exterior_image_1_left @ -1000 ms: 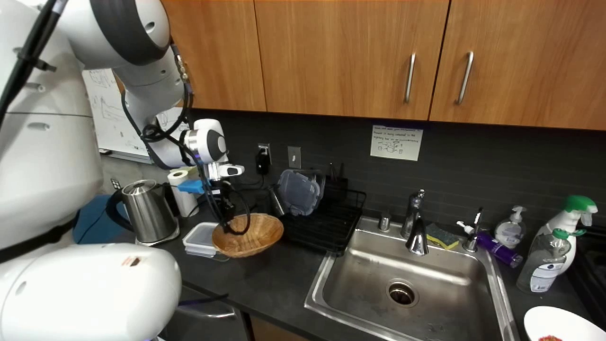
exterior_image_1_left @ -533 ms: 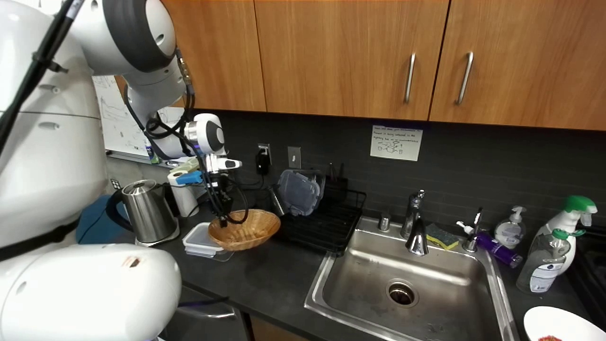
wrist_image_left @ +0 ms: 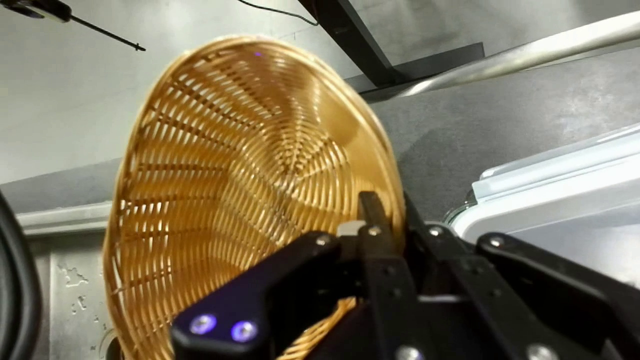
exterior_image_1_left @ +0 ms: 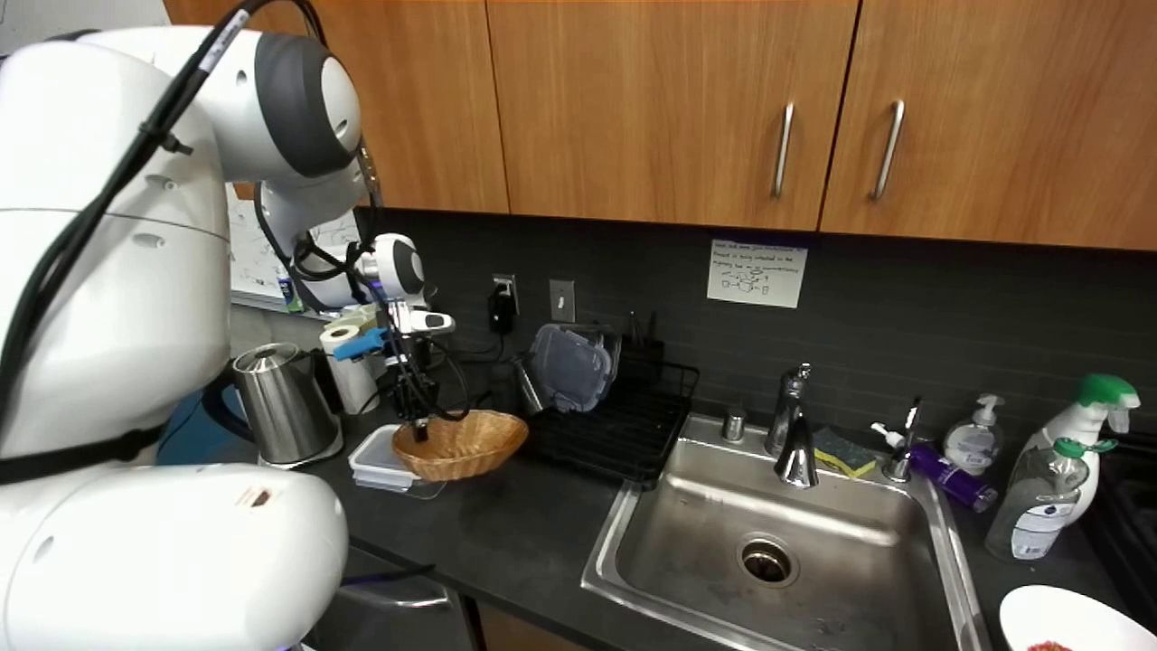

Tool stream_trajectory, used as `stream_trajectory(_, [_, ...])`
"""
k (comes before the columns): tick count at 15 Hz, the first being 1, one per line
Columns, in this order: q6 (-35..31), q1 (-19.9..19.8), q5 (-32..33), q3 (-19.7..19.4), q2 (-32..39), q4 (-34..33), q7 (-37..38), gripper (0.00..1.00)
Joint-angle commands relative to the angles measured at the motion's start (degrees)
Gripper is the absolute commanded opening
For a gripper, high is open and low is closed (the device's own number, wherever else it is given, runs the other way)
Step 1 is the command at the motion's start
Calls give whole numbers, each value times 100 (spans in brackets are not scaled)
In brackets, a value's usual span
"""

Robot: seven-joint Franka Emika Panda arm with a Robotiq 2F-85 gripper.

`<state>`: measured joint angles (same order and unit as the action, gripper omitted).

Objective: Put the bowl on the lunch box

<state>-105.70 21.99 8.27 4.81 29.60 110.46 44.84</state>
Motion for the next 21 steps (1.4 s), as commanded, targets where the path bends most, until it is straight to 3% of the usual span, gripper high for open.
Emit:
stream_trajectory(1, [408, 181, 305, 35, 281, -451, 104, 2])
stream_trajectory(12, [144, 829, 1695, 173, 255, -281, 282, 2])
stream_trajectory(16, [-139, 855, 2037, 212, 178, -29, 277, 2])
stream_trajectory(21, [-1033, 734, 2498, 211, -49, 623, 103, 2])
